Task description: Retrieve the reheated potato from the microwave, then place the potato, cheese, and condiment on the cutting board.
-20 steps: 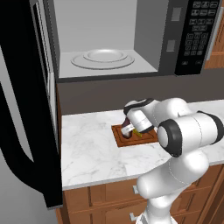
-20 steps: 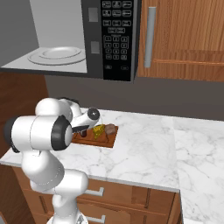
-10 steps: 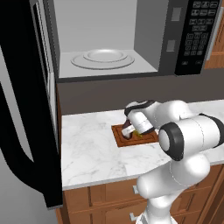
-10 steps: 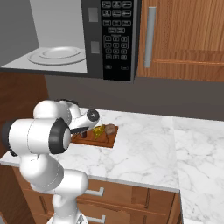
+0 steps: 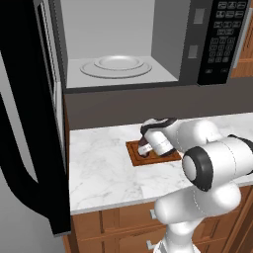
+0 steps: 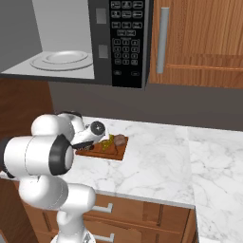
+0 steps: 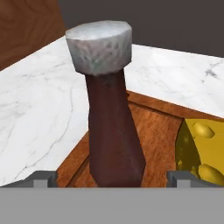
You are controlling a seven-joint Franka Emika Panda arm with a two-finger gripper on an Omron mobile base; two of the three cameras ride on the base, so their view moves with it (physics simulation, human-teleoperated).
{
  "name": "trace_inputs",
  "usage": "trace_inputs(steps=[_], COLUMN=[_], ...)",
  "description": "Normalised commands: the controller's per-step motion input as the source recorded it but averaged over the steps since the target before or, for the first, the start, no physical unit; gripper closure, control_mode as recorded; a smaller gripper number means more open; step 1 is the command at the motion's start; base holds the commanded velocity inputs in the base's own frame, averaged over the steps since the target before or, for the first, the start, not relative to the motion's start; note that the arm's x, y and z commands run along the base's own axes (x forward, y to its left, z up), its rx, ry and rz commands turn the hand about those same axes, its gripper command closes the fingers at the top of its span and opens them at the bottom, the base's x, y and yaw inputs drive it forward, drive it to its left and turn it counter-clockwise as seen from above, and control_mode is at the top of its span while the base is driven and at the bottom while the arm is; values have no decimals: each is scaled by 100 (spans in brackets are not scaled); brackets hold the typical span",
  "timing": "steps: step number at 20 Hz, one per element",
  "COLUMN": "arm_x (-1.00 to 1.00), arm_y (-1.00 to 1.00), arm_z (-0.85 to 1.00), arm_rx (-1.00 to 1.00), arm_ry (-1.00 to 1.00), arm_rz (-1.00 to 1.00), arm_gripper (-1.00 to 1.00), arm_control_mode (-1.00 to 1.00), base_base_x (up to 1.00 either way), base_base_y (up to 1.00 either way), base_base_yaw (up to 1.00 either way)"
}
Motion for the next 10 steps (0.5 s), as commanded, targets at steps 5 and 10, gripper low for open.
trace_inputs(steps=[5,10], arm_x=[-20,-29], arm_y=[-8,-15], arm_z=[4,9], arm_rx=[0,0], arm_ry=[0,0], arm_rz=[-8,-11], arm_gripper=[-100,-100], arm_control_mode=[-100,-100], base_base_x=[0,0], base_base_y=[0,0], base_base_yaw=[0,0])
